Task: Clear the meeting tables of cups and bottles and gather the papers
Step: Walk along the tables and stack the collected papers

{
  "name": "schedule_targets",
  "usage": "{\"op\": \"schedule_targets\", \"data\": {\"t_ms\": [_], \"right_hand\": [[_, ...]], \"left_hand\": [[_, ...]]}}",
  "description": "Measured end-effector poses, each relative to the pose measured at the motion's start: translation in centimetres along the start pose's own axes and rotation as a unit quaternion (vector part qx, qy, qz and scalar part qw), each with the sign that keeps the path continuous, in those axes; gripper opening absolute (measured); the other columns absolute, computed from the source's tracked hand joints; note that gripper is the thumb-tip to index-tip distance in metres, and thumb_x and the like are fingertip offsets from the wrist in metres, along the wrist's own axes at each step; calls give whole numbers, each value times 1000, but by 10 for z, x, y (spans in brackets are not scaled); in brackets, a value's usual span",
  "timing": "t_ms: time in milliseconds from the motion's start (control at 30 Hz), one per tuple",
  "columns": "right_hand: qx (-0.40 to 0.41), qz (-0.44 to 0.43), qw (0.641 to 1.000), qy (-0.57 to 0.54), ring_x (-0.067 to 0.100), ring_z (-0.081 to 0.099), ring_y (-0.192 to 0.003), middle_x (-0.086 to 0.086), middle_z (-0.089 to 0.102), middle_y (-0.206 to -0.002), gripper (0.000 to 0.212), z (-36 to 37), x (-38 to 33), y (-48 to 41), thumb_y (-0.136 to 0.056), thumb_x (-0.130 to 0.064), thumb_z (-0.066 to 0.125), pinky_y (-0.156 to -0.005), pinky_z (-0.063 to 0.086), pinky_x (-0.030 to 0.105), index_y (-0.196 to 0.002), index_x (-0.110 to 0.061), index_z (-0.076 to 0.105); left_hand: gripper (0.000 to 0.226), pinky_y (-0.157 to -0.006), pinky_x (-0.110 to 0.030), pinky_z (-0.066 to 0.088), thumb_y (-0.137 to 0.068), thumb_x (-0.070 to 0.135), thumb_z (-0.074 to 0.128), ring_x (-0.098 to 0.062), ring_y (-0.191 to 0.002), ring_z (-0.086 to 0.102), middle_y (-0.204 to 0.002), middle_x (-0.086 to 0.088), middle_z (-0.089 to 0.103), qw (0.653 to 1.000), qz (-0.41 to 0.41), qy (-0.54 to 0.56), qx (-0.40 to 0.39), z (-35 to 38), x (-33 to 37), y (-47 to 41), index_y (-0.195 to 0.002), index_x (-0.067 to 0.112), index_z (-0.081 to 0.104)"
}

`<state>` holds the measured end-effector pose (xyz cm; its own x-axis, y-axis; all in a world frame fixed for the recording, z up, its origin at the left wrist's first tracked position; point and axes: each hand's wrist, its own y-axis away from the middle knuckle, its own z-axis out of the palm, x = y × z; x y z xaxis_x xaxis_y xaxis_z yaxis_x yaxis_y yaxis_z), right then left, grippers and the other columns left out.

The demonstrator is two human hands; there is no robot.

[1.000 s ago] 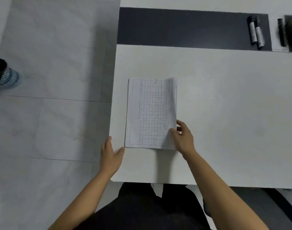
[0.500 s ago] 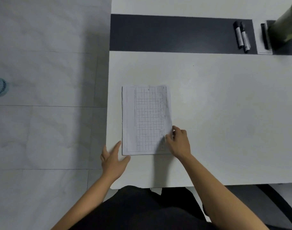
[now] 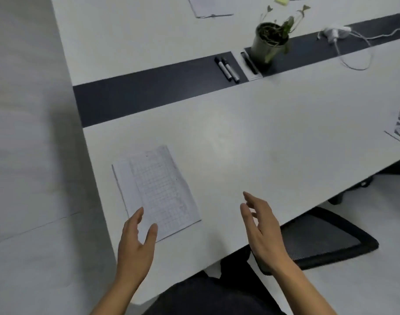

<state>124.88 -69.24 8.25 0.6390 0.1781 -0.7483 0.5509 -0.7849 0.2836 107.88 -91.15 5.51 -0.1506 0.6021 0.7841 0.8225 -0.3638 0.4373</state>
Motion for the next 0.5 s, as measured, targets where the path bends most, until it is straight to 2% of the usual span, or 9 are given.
{"op": "schedule_targets", "data": {"t_ms": [67,267,400,500], "right_hand": [[68,21,997,-10,-6,53,-117,-29,49,-130,49,-26,16,27,-96,-51,45,-96,45,21,-142,-34,49],[242,104,964,-41,3,55,-119,-16,55,-127,52,-95,81,104,-91,-51,53,-97,45,25,-140,-33,51],[327,135,933,-69,3,53,-118,-15,53,-124,55,-143,127,150,-89,-55,51,-98,44,27,-141,-35,49],[365,149,914,-95,3,52,-120,-14,52,-127,53,-179,170,182,-92,-45,58,-101,42,28,-143,-33,47]], "left_hand": [[52,-106,-30,36,-96,29,59,-11,-130,47,-143,15,48,998,41,-1,-48,16,19,1,-145,32,43],[47,-102,-30,43,-96,23,61,-5,-122,53,-136,14,55,974,147,-33,-167,96,84,18,-141,28,48],[47,-92,-20,42,-97,22,60,0,-117,54,-134,13,56,950,218,-43,-219,163,122,65,-141,29,46],[48,-93,-19,41,-97,22,60,2,-118,53,-135,13,55,928,267,-68,-251,214,135,112,-142,29,45]]}}
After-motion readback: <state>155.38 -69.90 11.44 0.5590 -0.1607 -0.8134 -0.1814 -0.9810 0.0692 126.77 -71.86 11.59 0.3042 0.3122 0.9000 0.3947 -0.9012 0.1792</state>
